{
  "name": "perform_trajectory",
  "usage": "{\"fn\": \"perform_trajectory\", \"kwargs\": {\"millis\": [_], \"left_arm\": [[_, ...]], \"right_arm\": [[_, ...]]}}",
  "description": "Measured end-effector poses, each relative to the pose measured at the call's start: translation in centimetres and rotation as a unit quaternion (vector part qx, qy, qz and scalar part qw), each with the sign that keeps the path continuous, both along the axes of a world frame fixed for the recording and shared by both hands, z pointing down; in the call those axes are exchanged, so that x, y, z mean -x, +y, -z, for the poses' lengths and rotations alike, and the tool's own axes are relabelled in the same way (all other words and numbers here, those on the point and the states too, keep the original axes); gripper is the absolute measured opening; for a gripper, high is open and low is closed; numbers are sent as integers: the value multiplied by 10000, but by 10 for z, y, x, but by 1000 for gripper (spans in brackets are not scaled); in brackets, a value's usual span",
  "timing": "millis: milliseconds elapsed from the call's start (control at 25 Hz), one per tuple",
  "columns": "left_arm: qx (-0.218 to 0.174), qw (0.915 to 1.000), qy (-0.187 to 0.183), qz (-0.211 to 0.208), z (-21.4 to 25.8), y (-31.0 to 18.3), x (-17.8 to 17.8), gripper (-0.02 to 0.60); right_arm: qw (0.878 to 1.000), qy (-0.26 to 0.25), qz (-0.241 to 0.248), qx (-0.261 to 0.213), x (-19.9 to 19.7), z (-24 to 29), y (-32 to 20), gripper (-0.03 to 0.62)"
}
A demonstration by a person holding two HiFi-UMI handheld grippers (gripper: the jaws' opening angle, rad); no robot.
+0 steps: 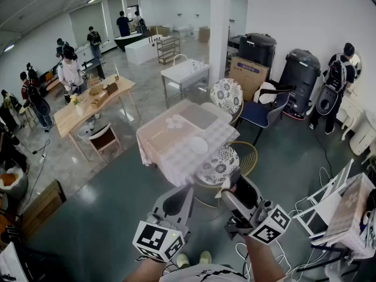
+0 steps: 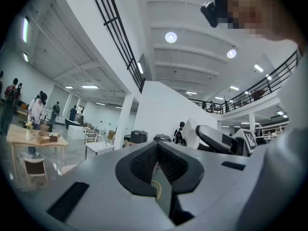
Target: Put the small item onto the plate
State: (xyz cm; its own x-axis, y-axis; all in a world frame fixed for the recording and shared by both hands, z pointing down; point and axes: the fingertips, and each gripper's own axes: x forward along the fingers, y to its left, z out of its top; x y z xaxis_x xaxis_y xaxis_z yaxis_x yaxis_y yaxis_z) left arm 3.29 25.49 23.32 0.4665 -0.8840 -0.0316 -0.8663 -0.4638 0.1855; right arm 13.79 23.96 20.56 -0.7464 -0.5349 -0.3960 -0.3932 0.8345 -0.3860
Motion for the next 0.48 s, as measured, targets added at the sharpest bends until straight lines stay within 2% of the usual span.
{"fn": "perform_trajectory", "kwargs": {"millis": [480], "left_arm": [[74,10000,-9,62,-2,1,-9,6]], "right_arm": [[9998,-44,192,39,-8,0,2,272]]}}
